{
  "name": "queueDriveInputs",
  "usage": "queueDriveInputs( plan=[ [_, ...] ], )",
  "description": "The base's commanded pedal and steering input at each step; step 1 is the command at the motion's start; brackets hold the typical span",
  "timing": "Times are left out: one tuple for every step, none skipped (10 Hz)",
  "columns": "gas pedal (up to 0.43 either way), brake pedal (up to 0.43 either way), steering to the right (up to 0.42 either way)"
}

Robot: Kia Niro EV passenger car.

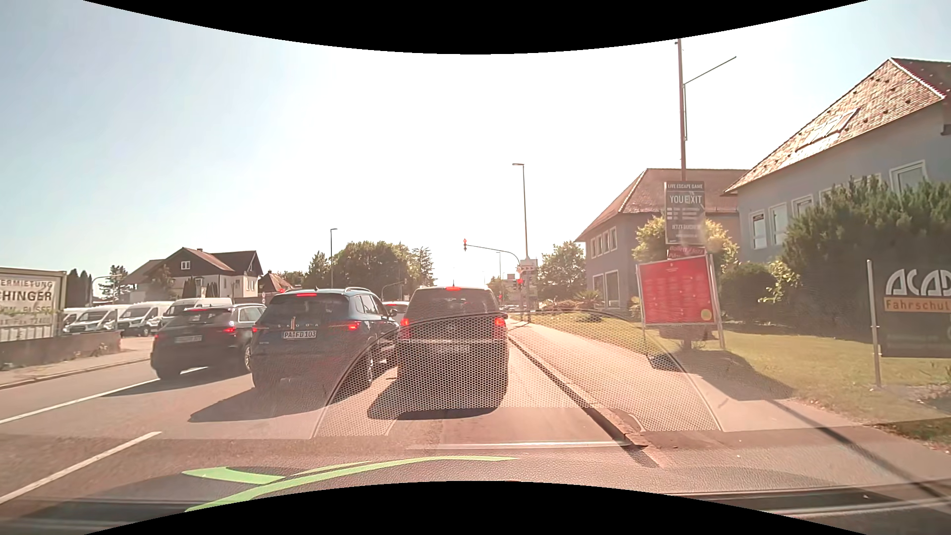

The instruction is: Follow the waypoints while adhering to traffic rules and regulations

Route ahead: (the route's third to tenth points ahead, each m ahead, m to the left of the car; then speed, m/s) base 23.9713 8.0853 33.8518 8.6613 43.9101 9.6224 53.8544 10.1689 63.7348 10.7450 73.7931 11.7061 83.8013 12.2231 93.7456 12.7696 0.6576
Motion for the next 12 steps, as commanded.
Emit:
queueDriveInputs(
  plan=[
    [0.000,0.140,-0.001],
    [0.000,0.140,-0.001],
    [0.000,0.140,-0.001],
    [0.000,0.140,0.000],
    [0.000,0.140,-0.001],
    [0.000,0.140,-0.001],
    [0.000,0.140,-0.001],
    [0.000,0.140,-0.001],
    [0.000,0.140,-0.001],
    [0.000,0.140,-0.001],
    [0.000,0.140,-0.001],
    [0.000,0.140,-0.001]
  ],
)
